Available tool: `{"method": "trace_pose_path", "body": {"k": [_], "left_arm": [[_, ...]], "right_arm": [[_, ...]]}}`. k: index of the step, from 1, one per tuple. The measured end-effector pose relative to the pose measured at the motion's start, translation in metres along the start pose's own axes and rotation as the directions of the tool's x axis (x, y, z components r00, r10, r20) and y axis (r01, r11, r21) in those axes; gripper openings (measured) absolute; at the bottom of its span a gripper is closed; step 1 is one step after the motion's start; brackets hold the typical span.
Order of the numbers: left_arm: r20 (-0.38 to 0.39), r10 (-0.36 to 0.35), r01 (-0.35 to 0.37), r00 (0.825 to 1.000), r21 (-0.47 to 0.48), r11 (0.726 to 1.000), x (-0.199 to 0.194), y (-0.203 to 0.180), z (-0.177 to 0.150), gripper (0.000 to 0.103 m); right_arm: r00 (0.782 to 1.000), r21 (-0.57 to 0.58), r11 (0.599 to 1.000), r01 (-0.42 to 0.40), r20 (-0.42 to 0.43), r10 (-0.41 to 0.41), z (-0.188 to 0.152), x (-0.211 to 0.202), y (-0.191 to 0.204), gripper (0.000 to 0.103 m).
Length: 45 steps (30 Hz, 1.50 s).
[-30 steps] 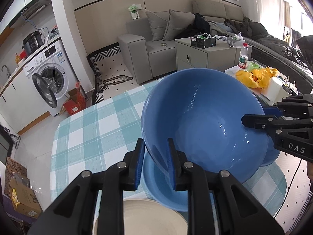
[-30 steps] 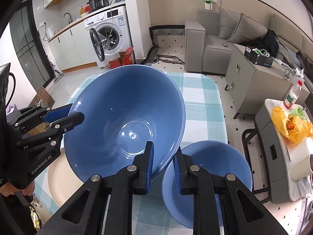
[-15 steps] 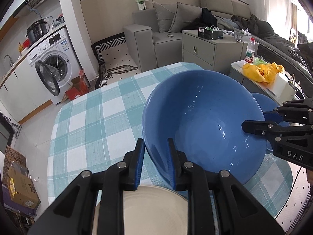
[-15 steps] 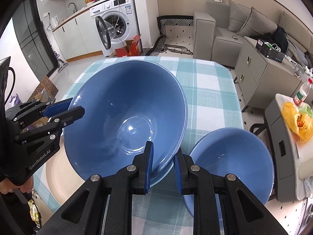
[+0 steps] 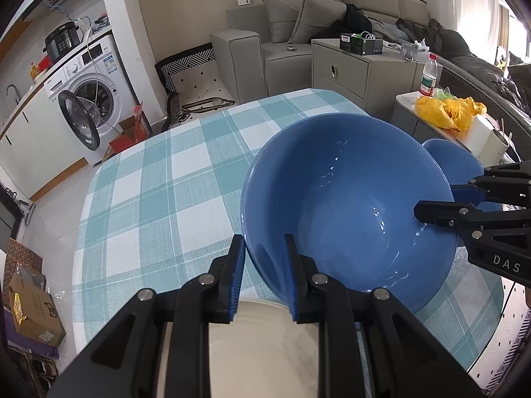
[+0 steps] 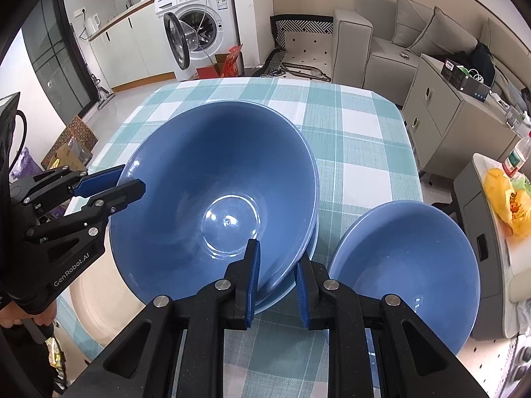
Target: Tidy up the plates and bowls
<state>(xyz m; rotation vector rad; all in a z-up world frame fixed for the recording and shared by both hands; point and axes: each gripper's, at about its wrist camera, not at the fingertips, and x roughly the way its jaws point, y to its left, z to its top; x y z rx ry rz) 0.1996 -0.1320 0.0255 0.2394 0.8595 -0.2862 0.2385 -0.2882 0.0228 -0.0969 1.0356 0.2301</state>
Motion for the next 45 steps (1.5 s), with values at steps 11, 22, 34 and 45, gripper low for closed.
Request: {"method": "trace_pose_path", "body": {"k": [11, 22, 34, 45], "left_arm": [[-0.020, 0.005, -0.004, 1.000, 0.011, 1.000, 0.008, -0.002, -0.004, 0.020], [-0.038, 0.003, -0.002, 0.999, 0.028, 1.000, 0.015, -0.005, -0.007, 0.020], [-0.067, -0.006, 0.008, 0.998, 0.043, 0.999, 0.024, -0.009, -0.010, 0.020], [-0.073, -0.011, 0.015, 0.997, 0.058, 0.998, 0.025, -0.011, -0.009, 0.037]], "right_arm": [[0.999, -0.017, 0.999, 0.027, -0.020, -0.028, -0.004, 0.009, 0.003, 0.020], [0.997, -0.038, 0.997, 0.065, -0.034, -0.067, -0.005, 0.013, 0.008, 0.021], [0.993, -0.089, 0.990, 0.106, -0.035, -0.110, -0.008, 0.014, 0.013, 0.031], [0.995, -0.100, 0.991, 0.091, -0.025, -0.094, -0.013, 0.012, 0.008, 0.049]]}}
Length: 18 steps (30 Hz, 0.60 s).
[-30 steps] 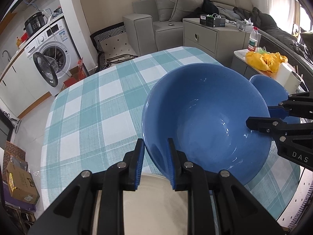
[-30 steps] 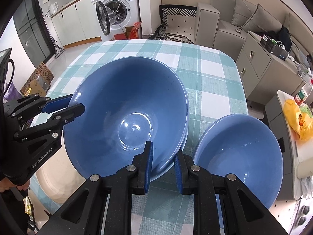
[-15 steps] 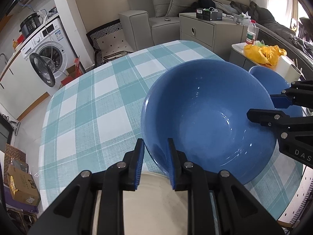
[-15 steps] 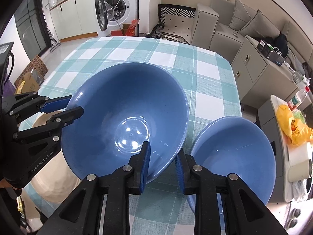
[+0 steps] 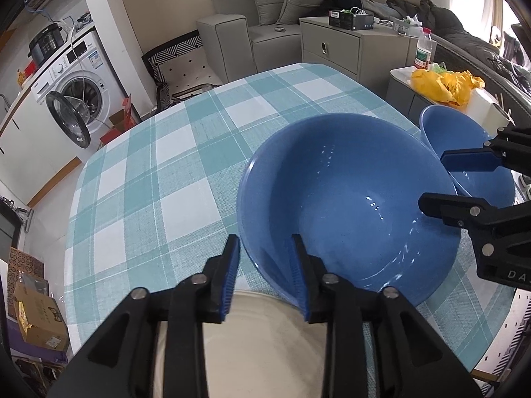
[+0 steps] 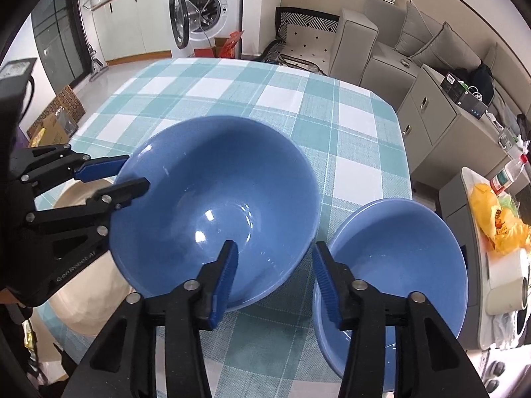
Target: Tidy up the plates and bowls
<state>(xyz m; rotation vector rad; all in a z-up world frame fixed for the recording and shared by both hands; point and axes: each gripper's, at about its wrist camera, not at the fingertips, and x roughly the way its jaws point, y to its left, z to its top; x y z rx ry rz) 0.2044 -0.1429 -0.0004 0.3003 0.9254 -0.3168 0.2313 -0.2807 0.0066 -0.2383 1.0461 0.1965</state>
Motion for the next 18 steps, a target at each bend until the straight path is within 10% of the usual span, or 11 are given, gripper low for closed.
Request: {"method": "trace_pose_path", "body": {"k": [10, 14, 18], "left_arm": [[0.033, -0.042, 0.042, 0.999, -0.001, 0.999, -0.013, -0.004, 0.006, 0.053], [0.077, -0.050, 0.050, 0.996, -0.006, 0.999, -0.024, -0.007, 0.011, 0.092], [0.113, -0.061, 0.060, 0.992, 0.008, 0.998, -0.034, -0.013, 0.019, 0.097]], "right_arm": [[0.994, 0.071, 0.995, -0.070, 0.089, 0.063, 0.002, -0.021, -0.018, 0.074], [0.988, 0.097, 0.991, -0.092, 0.130, 0.079, 0.003, -0.034, -0.026, 0.079], [0.983, 0.120, 0.988, -0.097, 0.165, 0.077, 0.002, -0.049, -0.035, 0.087]]}}
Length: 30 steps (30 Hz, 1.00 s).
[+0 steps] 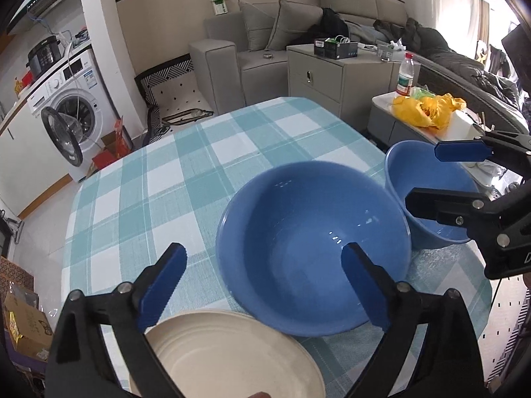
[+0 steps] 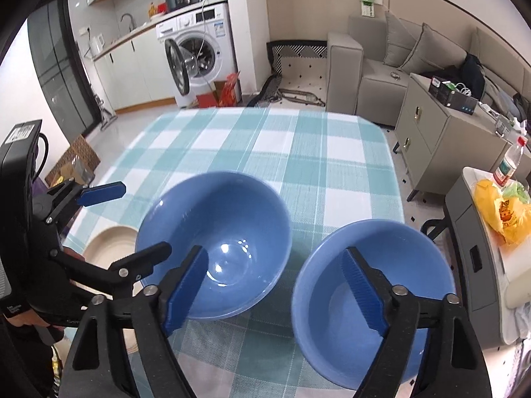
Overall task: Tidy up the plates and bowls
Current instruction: 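Withdraw both grippers from the blue bowl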
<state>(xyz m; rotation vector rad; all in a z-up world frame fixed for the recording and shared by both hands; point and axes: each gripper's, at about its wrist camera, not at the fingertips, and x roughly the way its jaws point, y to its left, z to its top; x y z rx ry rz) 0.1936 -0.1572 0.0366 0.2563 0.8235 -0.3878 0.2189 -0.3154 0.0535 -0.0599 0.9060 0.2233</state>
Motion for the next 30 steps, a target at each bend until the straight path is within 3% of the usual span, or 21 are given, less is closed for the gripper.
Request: {"method": "trace_pose_path", "body": {"k": [2, 4, 15, 30], "left_arm": [[0.013, -0.016, 0.016, 1.000, 0.000, 1.000, -0.004, -0.003, 0.005, 0.103], [0.017, -0.032, 0.032, 0.999, 0.002, 0.999, -0.006, -0.006, 0.010, 0.103], [0.030, -0.104, 0.103, 0.994, 0.035, 0.994, -0.008, -0.032, 0.041, 0.103], [-0.009, -0.188, 0.187, 0.982, 0.135, 0.973, 0.018, -0.089, 0.070, 0.103]], "right_arm": [[1.000, 0.009, 1.000, 0.003, 0.015, -0.003, 0.001, -0.008, -0.005, 0.091], [0.999, 0.013, 1.000, 0.011, 0.035, -0.011, 0.002, -0.017, -0.010, 0.102], [0.993, 0.112, 0.992, 0.054, 0.102, -0.065, -0.006, -0.066, -0.062, 0.102], [0.991, 0.238, 0.967, 0.093, 0.073, -0.113, -0.035, -0.078, -0.123, 0.102]]}}
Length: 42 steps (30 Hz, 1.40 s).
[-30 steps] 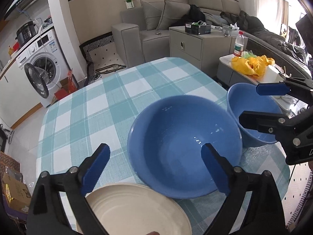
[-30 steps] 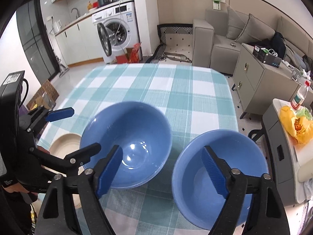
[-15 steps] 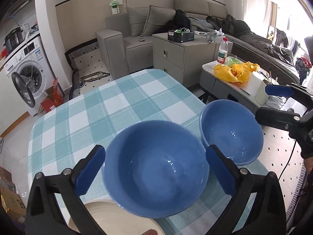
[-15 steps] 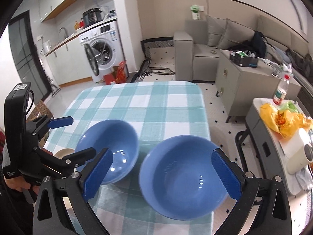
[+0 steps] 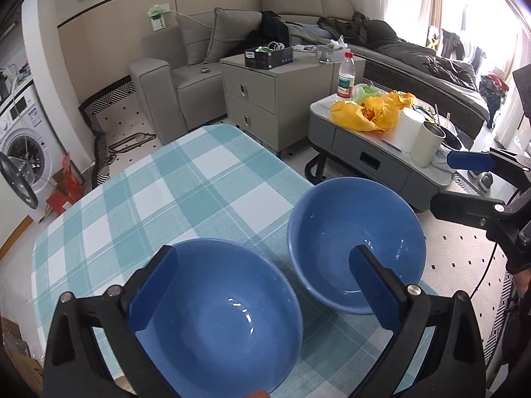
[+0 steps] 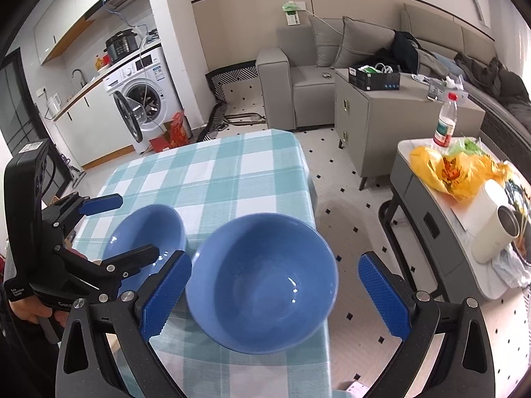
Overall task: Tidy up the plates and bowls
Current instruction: 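Withdraw both grippers from the blue bowl, then close both grippers on opposite rims of a blue bowl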
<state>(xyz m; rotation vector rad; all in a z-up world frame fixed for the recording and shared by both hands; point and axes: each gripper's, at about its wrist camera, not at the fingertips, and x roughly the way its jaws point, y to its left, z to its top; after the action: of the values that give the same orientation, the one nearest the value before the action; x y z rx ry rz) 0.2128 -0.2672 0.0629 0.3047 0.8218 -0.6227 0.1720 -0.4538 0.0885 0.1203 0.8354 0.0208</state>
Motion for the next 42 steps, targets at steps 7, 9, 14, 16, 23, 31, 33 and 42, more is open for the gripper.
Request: {"method": "trace_pose_path", "body": {"k": [7, 9, 14, 16, 23, 31, 33, 42], "left_arm": [[-0.042, -0.046, 0.046, 0.998, 0.016, 0.999, 0.025, -0.014, 0.007, 0.102], [-0.048, -0.060, 0.062, 0.997, 0.026, 0.998, 0.030, -0.017, 0.008, 0.102], [-0.051, -0.058, 0.062, 0.997, 0.069, 0.996, 0.041, -0.026, 0.011, 0.100], [-0.060, -0.054, 0.058, 0.997, 0.077, 0.995, 0.046, -0.027, 0.013, 0.098], [-0.085, -0.056, 0.066, 0.995, 0.108, 0.992, 0.058, -0.033, 0.015, 0.091], [-0.130, -0.088, 0.102, 0.988, 0.108, 0.989, 0.075, -0.037, 0.015, 0.076], [-0.140, -0.096, 0.112, 0.985, 0.107, 0.988, 0.078, -0.039, 0.015, 0.070], [-0.176, -0.114, 0.134, 0.978, 0.109, 0.985, 0.086, -0.042, 0.008, 0.058]], "right_arm": [[0.999, 0.033, 0.999, 0.006, -0.034, -0.005, -0.013, 0.014, -0.020, 0.102], [0.999, 0.048, 0.999, 0.005, -0.045, -0.003, -0.016, 0.019, -0.025, 0.102], [0.998, 0.063, 0.998, 0.013, -0.059, -0.010, -0.023, 0.029, -0.032, 0.102], [0.998, 0.067, 0.998, 0.010, -0.069, -0.005, -0.025, 0.033, -0.033, 0.102], [0.994, 0.085, 0.996, 0.003, -0.112, 0.006, -0.032, 0.049, -0.037, 0.100], [0.987, 0.078, 0.997, 0.017, -0.163, -0.004, -0.040, 0.067, -0.038, 0.083], [0.985, 0.077, 0.997, 0.016, -0.171, -0.003, -0.041, 0.070, -0.038, 0.082], [0.981, 0.067, 0.998, 0.021, -0.196, -0.008, -0.046, 0.080, -0.036, 0.068]]}}
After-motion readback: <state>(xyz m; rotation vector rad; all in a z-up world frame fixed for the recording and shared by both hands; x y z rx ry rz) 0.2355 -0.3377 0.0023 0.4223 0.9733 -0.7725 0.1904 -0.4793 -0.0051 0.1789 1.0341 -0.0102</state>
